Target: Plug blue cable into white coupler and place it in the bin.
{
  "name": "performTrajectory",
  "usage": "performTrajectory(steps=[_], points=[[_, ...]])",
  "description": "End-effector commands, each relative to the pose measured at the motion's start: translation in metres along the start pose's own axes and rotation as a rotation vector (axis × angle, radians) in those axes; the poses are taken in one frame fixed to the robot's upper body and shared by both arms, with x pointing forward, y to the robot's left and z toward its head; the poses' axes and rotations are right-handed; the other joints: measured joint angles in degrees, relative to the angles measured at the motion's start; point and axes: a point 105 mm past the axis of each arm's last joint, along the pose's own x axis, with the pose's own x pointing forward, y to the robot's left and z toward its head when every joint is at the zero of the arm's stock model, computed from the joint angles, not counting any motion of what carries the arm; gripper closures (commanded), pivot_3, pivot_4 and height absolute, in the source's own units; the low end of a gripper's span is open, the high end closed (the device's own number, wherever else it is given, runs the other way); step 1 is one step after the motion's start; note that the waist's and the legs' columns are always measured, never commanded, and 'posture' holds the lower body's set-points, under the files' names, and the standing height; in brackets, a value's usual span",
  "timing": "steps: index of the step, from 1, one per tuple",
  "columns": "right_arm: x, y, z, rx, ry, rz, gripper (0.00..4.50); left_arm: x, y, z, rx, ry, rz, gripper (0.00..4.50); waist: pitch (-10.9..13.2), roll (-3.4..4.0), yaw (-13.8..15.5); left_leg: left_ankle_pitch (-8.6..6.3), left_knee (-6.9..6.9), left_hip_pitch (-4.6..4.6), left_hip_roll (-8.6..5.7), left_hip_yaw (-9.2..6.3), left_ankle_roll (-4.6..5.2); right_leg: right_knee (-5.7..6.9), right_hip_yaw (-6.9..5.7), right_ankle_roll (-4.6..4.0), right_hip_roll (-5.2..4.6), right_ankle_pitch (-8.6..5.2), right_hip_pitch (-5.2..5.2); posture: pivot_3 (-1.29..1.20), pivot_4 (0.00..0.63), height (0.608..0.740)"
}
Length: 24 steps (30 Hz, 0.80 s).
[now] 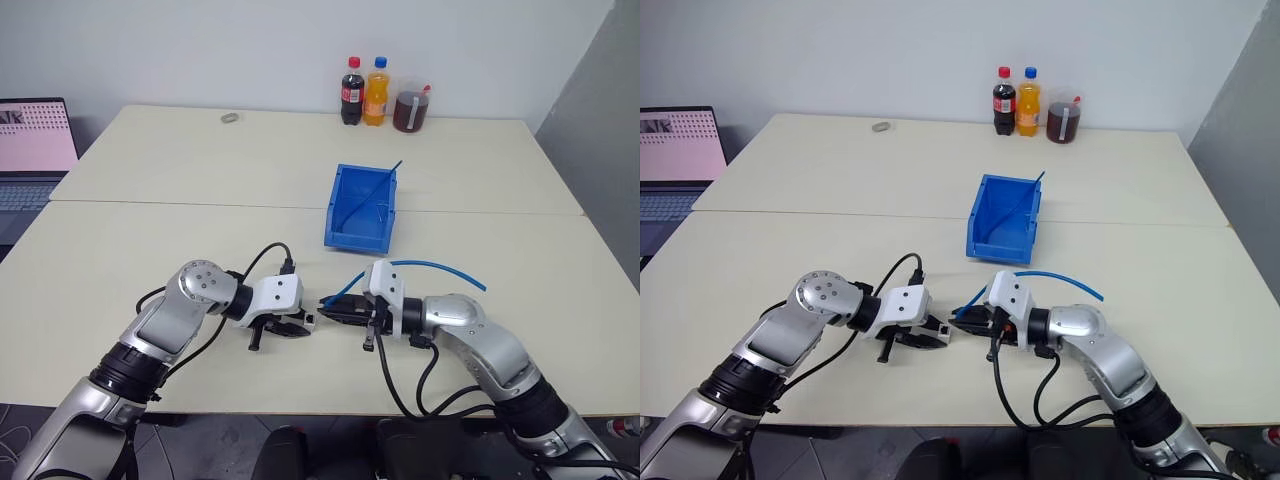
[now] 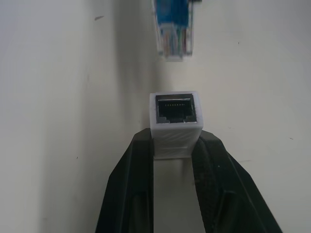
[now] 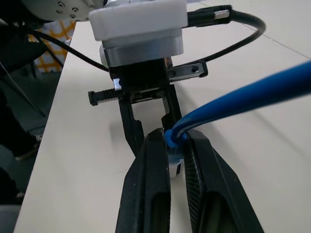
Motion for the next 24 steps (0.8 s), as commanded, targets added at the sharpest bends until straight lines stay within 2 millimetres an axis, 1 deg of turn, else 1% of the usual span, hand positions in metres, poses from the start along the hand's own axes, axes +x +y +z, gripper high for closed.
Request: performTrajectory(steps=[1,11,14,18,24], points=[[0.007,0.003,0.01,-0.074,-0.036,0.027,4.38,0.004,-0.006,-0.009,-0.016,0.026,-0.044,3.74,0.0,0.0,0.0,0.0,0.0,0.0,0.0,0.0,0.0,0.0,0.0,-0.03,0.0,0.02,0.0,0.0,0.15,0.74],[0.02,0.008,0.005,-0.096,-0.027,0.05,4.38,0.005,-0.007,-0.013,-0.022,0.034,-0.042,3.74,-0.01,0.01,-0.01,0.0,-0.01,0.2,0.0,0.03,0.0,0.05,0.01,-0.07,0.02,0.04,0.13,0.0,0.15,0.74],[0.02,0.007,0.002,-0.102,-0.011,0.043,4.38,0.006,-0.007,-0.013,-0.022,0.037,-0.042,3.74,-0.01,0.01,-0.02,0.0,-0.01,0.25,0.0,0.05,0.0,0.05,0.02,-0.08,0.02,0.04,0.18,0.0,0.15,0.74],[0.019,0.007,-0.008,-0.118,0.031,0.045,4.38,0.006,-0.007,-0.013,-0.026,0.036,-0.037,3.74,-0.03,0.02,-0.02,0.0,-0.01,0.3,0.0,0.05,0.0,0.05,0.02,-0.08,0.02,0.03,0.22,0.0,0.15,0.74],[0.016,0.002,-0.016,-0.096,0.053,0.021,4.38,0.007,-0.009,-0.014,-0.029,0.037,-0.038,3.74,-0.08,0.02,-0.03,0.0,-0.02,0.41,0.0,0.05,0.0,0.06,0.02,-0.01,0.02,-0.01,0.33,0.0,0.15,0.74]])
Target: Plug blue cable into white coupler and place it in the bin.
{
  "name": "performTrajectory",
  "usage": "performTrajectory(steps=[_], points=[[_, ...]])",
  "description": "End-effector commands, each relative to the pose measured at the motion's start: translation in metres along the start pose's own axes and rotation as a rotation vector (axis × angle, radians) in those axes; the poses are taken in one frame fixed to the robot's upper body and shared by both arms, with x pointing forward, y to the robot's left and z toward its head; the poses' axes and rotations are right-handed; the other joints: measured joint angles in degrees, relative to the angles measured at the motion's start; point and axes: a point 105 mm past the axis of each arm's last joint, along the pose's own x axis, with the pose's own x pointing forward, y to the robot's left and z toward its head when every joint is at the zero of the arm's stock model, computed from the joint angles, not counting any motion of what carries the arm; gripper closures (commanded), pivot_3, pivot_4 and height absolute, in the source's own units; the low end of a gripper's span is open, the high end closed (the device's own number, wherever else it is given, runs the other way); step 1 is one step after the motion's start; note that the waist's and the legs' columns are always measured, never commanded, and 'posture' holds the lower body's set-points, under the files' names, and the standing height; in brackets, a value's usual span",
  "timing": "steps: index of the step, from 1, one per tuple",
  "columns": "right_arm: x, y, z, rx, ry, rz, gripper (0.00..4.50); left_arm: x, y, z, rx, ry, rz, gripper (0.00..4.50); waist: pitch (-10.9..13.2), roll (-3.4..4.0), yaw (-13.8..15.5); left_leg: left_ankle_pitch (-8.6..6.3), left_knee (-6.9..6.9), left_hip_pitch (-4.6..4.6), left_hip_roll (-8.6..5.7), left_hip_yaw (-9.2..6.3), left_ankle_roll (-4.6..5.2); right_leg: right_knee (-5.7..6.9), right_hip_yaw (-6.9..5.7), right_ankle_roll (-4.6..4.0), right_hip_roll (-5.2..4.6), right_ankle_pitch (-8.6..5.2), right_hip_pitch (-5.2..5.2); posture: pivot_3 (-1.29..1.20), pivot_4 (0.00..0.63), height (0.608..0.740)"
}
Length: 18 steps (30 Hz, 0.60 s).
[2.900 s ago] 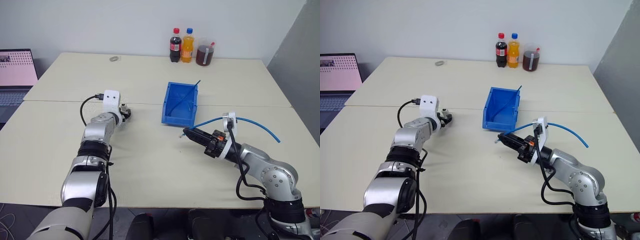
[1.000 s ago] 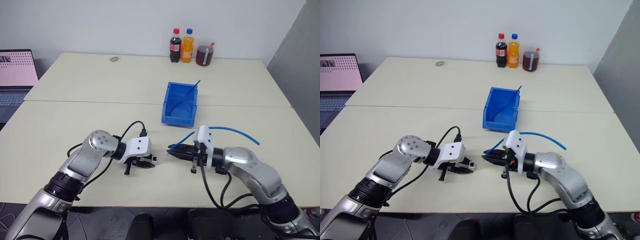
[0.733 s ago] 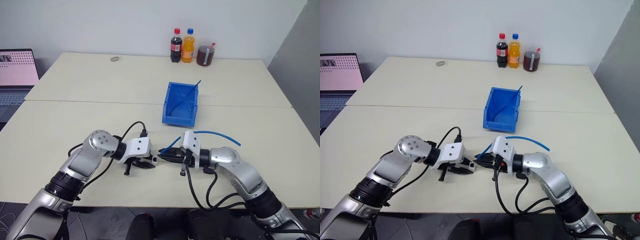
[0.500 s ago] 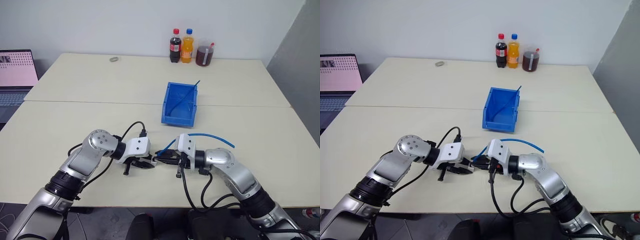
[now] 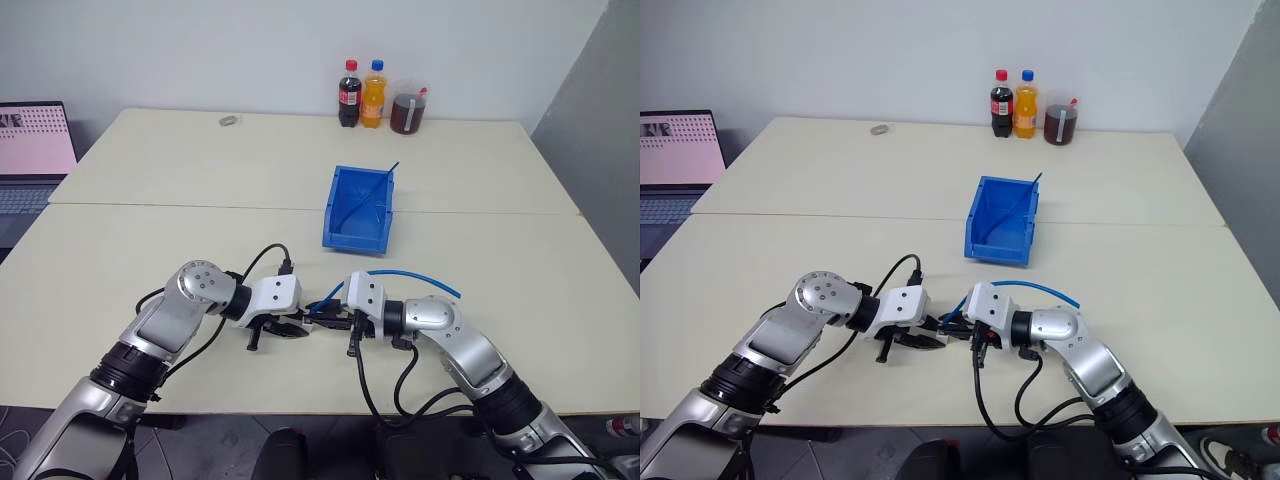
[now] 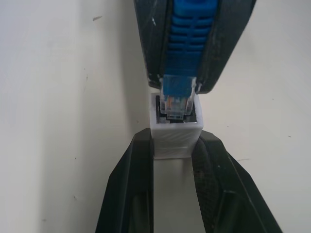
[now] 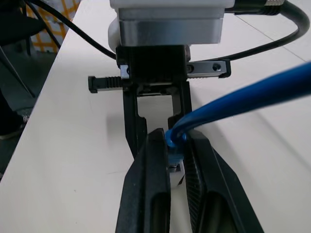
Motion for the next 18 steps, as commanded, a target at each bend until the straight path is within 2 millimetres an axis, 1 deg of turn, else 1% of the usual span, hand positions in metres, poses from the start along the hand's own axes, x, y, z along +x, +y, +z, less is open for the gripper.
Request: performTrajectory(steps=[1,7,12,18], points=[[-0.003,0.0,-0.008,0.014,0.029,-0.003,4.38,0.007,-0.009,-0.01,-0.019,0.037,-0.036,3.74,-0.01,0.0,0.0,0.0,0.0,0.01,0.0,0.0,0.0,0.0,0.0,0.0,0.0,0.0,0.01,0.0,0.15,0.74],[-0.002,0.002,-0.01,-0.017,0.058,0.017,4.38,0.007,-0.009,-0.01,-0.024,0.034,-0.028,3.74,-0.02,0.01,0.0,0.0,0.0,0.02,0.0,0.0,0.0,0.0,0.0,0.0,0.0,0.0,0.02,0.0,0.15,0.74],[0.008,0.012,-0.002,-0.036,0.048,0.082,4.38,0.01,-0.009,-0.01,-0.026,0.029,-0.025,3.74,-0.04,0.03,0.0,0.0,0.0,0.02,0.0,0.0,0.0,0.01,0.0,0.0,-0.01,0.0,0.03,0.0,0.15,0.74],[0.013,0.015,-0.008,-0.031,0.081,0.124,4.38,0.013,-0.01,-0.01,-0.026,0.024,-0.027,3.74,-0.1,0.07,0.0,0.0,0.01,0.05,0.0,0.0,0.0,0.0,0.0,0.0,-0.01,0.0,0.06,0.0,0.15,0.74]])
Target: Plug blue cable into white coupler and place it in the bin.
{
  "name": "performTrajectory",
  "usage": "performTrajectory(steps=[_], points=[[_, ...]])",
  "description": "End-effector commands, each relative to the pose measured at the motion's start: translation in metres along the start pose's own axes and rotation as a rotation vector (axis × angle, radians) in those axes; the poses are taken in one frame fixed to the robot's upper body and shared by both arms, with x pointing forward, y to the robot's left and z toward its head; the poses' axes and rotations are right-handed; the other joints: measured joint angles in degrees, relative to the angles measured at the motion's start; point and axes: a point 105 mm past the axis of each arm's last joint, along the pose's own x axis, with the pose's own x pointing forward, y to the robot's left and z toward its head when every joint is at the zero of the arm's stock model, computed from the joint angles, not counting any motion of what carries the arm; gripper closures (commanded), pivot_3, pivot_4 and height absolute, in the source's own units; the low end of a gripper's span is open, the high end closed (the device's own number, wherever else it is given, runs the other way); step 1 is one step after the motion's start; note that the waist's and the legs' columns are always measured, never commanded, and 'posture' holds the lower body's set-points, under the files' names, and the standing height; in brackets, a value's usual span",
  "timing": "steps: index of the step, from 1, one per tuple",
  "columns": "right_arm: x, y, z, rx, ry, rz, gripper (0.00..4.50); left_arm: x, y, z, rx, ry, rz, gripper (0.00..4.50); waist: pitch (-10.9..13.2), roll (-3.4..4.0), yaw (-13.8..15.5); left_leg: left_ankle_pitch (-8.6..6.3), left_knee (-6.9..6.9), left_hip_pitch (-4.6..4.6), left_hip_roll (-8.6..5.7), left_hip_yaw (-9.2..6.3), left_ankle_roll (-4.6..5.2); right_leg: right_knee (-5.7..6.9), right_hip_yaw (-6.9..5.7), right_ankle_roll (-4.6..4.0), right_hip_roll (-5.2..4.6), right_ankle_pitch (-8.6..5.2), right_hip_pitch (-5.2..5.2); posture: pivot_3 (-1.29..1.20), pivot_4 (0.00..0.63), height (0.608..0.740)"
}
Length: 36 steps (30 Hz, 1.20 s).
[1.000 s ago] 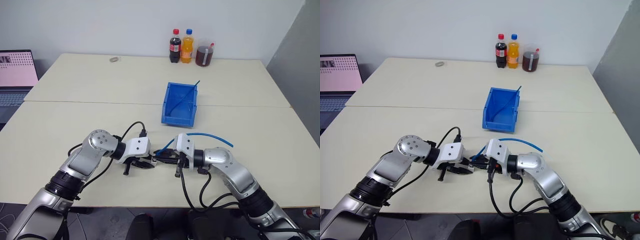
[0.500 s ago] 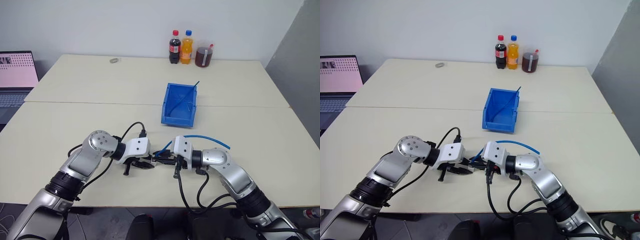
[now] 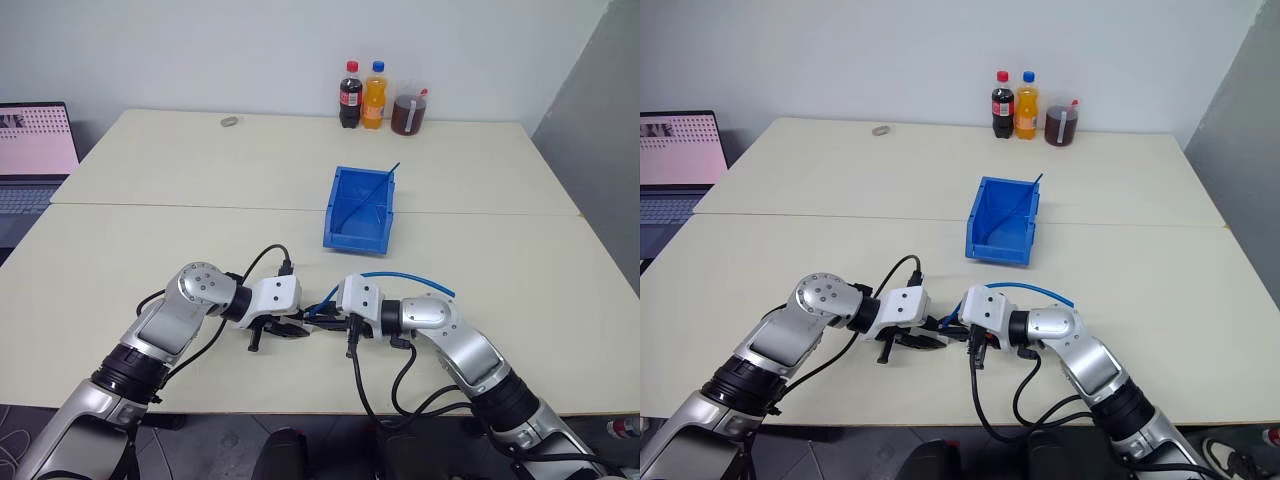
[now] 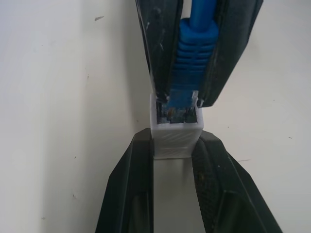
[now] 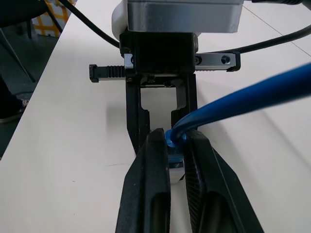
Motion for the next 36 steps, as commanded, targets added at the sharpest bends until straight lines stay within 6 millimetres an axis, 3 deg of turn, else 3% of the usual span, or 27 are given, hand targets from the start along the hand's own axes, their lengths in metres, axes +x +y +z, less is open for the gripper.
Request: performTrajectory(steps=[1,18,29,36], points=[[0.009,0.014,-0.006,0.025,0.031,0.096,4.38,0.011,-0.01,-0.009,-0.023,0.028,-0.036,3.74,-0.04,0.03,0.0,0.0,0.0,0.01,0.0,0.0,0.0,0.0,0.0,0.0,0.0,0.0,0.0,0.0,0.15,0.74],[0.028,0.043,-0.024,0.158,0.181,0.27,4.38,0.015,-0.019,-0.008,-0.039,0.018,-0.063,3.74,-1.43,0.42,-0.21,-0.02,-0.08,0.19,-0.02,0.04,0.03,0.0,0.02,-0.07,0.11,-0.19,0.1,0.0,0.15,0.74],[0.03,0.059,-0.05,0.204,0.314,0.31,4.38,0.013,-0.02,-0.006,-0.044,0.018,-0.064,3.74,-2.42,0.76,-0.32,-0.1,-0.15,0.36,0.01,0.04,0.15,0.01,0.11,-0.25,0.34,-0.37,0.16,0.0,0.15,0.74],[0.019,0.067,-0.069,0.237,0.398,0.34,4.38,0.011,-0.021,-0.006,-0.046,0.019,-0.054,3.74,-2.66,0.95,-0.42,-0.24,-0.2,0.62,0.02,-0.03,0.34,0.02,0.33,-0.35,0.53,-0.45,0.27,0.0,0.15,0.74]])
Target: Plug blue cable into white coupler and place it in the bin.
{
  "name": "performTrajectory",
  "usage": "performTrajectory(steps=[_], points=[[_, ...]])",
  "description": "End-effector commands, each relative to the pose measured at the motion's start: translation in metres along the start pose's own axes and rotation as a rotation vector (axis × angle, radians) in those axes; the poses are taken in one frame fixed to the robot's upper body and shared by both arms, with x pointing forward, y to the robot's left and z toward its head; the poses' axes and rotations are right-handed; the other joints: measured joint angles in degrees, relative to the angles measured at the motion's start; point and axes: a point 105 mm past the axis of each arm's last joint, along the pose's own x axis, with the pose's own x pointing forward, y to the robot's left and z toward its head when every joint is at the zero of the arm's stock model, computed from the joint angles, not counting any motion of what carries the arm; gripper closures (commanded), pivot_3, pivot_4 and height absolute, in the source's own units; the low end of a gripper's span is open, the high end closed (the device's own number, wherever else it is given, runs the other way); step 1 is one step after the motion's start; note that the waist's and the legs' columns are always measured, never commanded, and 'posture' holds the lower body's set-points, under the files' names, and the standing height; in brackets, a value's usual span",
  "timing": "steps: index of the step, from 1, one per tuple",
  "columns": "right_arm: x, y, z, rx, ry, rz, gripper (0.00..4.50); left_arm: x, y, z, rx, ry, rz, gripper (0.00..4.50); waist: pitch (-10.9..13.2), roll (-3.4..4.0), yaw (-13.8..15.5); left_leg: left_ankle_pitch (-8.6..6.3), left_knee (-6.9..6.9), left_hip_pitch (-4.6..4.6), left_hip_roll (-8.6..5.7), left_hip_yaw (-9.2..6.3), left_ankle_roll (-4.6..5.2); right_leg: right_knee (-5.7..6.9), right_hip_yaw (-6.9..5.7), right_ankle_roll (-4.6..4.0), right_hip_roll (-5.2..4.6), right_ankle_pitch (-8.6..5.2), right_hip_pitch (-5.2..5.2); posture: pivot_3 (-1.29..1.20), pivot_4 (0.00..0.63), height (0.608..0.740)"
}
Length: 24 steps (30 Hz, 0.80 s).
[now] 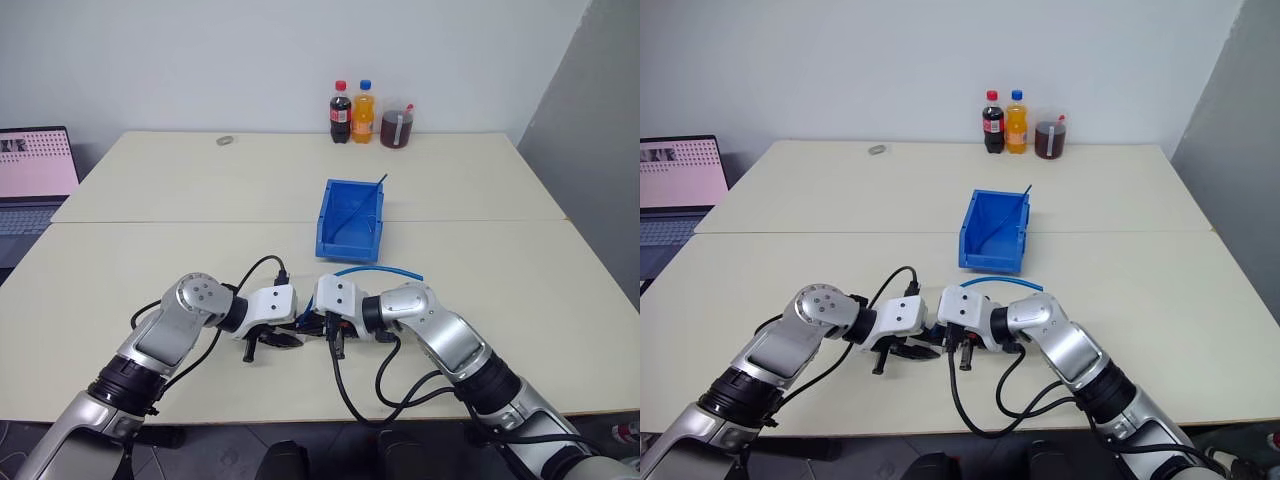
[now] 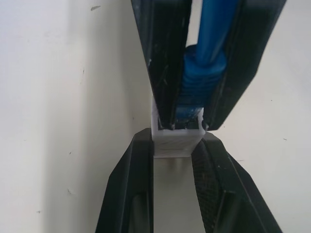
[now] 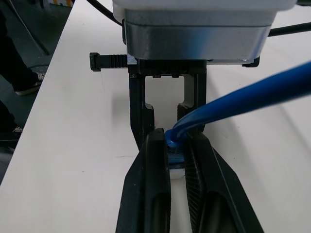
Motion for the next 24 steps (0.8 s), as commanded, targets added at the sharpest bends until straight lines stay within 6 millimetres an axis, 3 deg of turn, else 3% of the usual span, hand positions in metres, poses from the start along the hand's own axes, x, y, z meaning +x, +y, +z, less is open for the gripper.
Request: performTrajectory(steps=[1,9,18,19,24], points=[[0.019,0.055,-0.063,0.164,0.223,0.231,4.38,0.008,-0.009,0.008,0.028,-0.021,-0.043,3.74,-0.01,0.02,0.0,-0.02,0.0,0.06,0.0,0.0,0.01,0.0,0.01,-0.01,0.0,-0.01,0.04,0.0,0.15,0.74],[0.004,0.053,-0.077,0.193,0.256,0.212,4.38,0.007,-0.007,0.006,0.019,-0.019,-0.036,3.74,-0.05,0.07,0.04,-0.33,-0.01,0.79,0.02,-0.08,0.21,-0.05,0.1,0.03,-0.14,-0.45,0.83,0.0,0.15,0.74],[0.007,0.029,-0.041,0.188,0.079,0.082,4.38,0.006,0.0,-0.002,0.002,-0.019,0.027,3.74,-0.04,0.12,0.09,-0.45,-0.06,0.77,0.0,-0.03,0.21,-0.07,0.13,0.2,-0.44,-0.62,0.86,0.0,0.15,0.74],[0.005,0.027,-0.039,0.185,0.067,0.069,4.38,0.005,0.001,-0.004,-0.004,-0.02,0.038,3.18,-0.01,0.13,0.08,-0.45,-0.06,0.77,0.0,-0.04,0.2,-0.07,0.13,0.2,-0.44,-0.62,0.86,0.0,0.15,0.74],[-0.008,0.017,-0.026,0.171,0.004,0.004,4.38,0.0,-0.003,-0.011,-0.009,-0.024,0.064,2.01,0.14,0.11,0.09,-0.45,-0.06,0.77,0.02,-0.07,0.2,-0.06,0.11,0.21,-0.46,-0.62,0.85,0.0,0.15,0.74]])
